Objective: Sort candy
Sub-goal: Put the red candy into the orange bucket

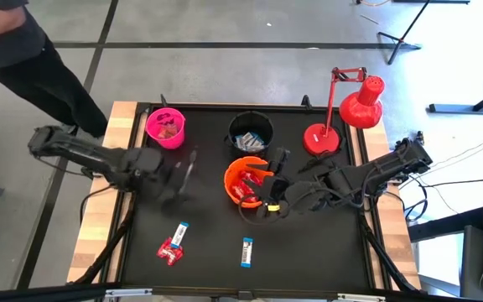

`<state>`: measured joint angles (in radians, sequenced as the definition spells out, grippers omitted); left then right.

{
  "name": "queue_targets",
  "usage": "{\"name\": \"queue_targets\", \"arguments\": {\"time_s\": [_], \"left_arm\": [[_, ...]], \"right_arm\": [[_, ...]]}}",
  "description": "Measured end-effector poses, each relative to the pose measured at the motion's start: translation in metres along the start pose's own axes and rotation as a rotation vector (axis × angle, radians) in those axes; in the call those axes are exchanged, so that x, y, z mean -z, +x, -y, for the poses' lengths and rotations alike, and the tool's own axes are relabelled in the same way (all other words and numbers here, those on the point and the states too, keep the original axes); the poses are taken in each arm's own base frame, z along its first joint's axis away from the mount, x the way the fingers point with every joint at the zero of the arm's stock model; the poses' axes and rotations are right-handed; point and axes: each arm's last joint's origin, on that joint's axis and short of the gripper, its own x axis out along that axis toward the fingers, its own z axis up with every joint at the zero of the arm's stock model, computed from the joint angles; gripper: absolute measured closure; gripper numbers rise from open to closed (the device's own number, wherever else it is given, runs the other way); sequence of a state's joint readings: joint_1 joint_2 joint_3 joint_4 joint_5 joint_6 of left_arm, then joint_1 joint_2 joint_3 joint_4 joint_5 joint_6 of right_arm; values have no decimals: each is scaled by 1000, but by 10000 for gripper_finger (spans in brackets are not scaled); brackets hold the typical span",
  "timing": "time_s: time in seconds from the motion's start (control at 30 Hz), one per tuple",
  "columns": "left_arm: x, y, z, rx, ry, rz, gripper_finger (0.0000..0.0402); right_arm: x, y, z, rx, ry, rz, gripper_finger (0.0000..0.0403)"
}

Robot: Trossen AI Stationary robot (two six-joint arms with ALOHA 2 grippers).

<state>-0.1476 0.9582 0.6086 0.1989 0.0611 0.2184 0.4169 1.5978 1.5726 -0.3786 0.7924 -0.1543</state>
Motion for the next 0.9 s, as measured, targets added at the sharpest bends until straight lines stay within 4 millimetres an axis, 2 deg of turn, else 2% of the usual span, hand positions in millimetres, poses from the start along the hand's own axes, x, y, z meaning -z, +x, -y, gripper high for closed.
{"name": "queue_targets", "arguments": {"time_s": [0.1,0.2,0.47,0.53,0.7,0.9], "left_arm": [[-1,-16,33,156,-2,-79,191],[7,-25,68,248,-57,-216,203],[34,-27,150,304,-267,-484,206],[44,-27,162,297,-275,-541,206],[68,-17,179,243,-303,-674,206],[97,-7,196,311,-283,-856,206]], "right_arm": [[-1,-3,-3,-11,-8,5,212],[-1,-3,-4,-39,-7,10,212],[-1,1,-7,-87,-5,25,212],[-2,0,-8,-110,1,33,212],[-4,0,-9,-174,15,61,212],[-5,0,-10,-209,21,75,212]]}}
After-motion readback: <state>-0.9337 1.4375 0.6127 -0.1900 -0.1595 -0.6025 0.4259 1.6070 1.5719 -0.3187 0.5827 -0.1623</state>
